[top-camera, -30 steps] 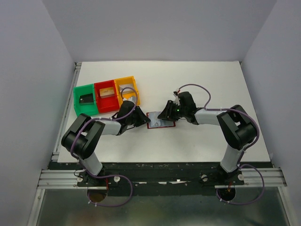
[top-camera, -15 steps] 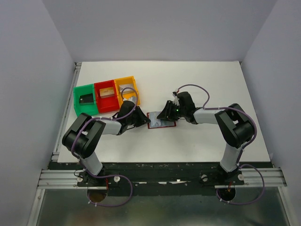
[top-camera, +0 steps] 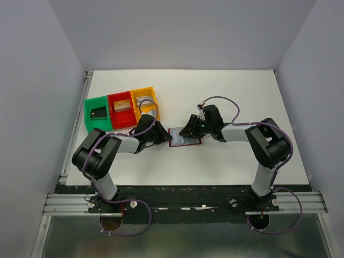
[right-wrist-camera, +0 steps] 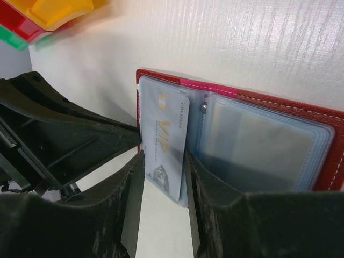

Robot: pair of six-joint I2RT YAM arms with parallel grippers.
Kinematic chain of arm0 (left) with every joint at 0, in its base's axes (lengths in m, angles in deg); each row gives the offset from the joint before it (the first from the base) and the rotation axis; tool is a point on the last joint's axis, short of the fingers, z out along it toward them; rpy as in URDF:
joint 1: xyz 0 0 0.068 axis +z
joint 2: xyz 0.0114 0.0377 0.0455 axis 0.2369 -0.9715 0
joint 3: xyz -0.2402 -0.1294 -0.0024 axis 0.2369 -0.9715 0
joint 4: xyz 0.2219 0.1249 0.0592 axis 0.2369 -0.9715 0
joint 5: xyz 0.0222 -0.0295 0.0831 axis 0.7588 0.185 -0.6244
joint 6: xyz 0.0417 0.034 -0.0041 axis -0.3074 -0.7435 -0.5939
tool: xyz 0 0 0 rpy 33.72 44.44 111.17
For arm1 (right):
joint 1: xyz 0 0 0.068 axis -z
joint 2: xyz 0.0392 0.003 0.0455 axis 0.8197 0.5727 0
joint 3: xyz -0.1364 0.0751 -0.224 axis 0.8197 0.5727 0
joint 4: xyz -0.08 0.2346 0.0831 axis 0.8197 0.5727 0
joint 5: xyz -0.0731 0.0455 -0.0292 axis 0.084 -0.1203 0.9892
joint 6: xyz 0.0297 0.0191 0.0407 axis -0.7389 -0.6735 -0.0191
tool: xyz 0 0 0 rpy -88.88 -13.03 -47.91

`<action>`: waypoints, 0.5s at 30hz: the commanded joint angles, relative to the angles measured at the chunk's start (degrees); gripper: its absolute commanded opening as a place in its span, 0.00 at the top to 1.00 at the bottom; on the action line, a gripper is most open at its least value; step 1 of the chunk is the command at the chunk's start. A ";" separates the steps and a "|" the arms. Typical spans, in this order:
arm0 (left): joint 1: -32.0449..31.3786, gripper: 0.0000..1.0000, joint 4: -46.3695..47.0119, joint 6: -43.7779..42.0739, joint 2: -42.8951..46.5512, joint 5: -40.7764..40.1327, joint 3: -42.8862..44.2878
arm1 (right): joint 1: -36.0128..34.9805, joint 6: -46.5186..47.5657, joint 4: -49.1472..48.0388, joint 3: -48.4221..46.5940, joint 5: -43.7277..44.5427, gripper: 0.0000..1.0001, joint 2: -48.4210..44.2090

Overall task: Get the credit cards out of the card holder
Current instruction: Remove the credit card from the card holder.

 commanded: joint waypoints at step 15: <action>-0.25 0.78 -1.29 -1.01 -1.71 -0.48 0.64 | 0.32 0.18 -1.90 -0.28 -2.82 0.57 1.14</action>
